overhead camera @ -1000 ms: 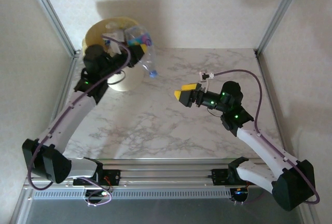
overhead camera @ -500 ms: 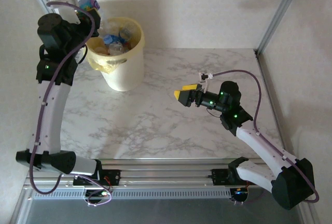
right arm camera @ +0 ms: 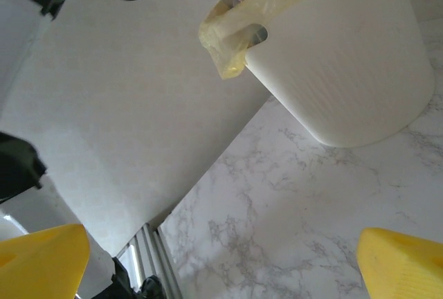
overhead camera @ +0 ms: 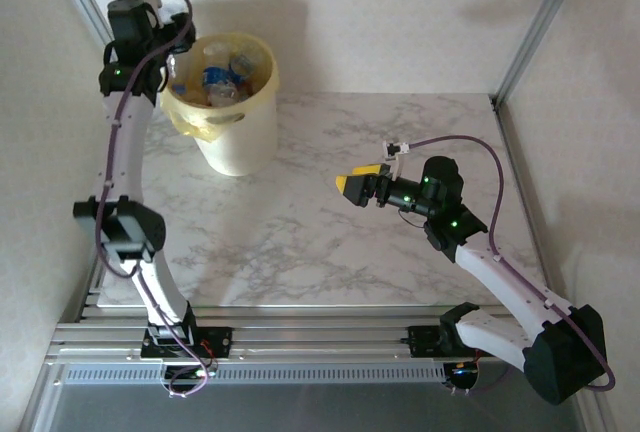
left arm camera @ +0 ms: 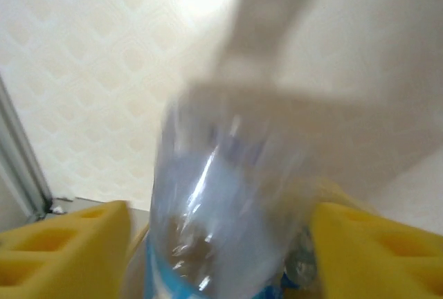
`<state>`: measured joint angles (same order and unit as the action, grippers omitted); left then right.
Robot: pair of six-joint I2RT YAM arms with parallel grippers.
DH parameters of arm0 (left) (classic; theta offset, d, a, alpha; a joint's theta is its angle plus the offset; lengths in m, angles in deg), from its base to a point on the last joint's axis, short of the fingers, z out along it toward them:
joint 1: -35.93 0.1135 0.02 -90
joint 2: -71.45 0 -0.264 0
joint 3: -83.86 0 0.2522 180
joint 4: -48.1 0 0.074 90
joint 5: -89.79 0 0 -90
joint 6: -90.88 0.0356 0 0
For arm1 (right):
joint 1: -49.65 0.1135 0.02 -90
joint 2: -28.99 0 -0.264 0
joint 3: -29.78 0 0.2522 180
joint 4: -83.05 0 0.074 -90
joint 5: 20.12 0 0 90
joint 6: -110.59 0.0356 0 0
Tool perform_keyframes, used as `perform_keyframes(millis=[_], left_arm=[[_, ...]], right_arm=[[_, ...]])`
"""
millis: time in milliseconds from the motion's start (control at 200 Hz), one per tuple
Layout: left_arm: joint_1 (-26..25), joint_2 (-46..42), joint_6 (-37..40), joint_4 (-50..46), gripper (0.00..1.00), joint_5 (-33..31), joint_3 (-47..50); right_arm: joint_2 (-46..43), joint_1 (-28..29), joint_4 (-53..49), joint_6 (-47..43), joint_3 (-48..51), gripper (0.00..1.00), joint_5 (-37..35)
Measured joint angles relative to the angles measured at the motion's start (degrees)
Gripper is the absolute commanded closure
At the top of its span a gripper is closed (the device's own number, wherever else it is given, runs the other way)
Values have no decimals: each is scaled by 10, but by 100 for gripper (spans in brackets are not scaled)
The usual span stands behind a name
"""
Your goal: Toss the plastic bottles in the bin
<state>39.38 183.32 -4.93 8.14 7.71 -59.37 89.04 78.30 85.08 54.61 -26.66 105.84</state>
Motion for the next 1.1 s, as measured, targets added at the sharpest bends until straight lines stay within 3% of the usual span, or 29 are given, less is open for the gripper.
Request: perform_keyframes(millis=[110,240,510,751,931,1101], left_arm=[[-4,73,-9,-48,0,3,-108],[-8,36,-20,-66,0,4,-73],[-17,-331,-32,29,0,15,251],[-84,-624,-66,144,1,0,570],[-166,-739,-123,224,1,-77,885],[-210,-746,-121,304,0,-191,1082]], right_arm=[[1,0,-2,0,1,1,0],[0,0,-8,-4,5,1,-3],[-16,0,-86,-33,4,1,-44],[-94,0,-235,-108,-6,1,-182],[-170,-10,-300,-156,6,1,-355],[-202,-72,-302,-192,72,1,-462]])
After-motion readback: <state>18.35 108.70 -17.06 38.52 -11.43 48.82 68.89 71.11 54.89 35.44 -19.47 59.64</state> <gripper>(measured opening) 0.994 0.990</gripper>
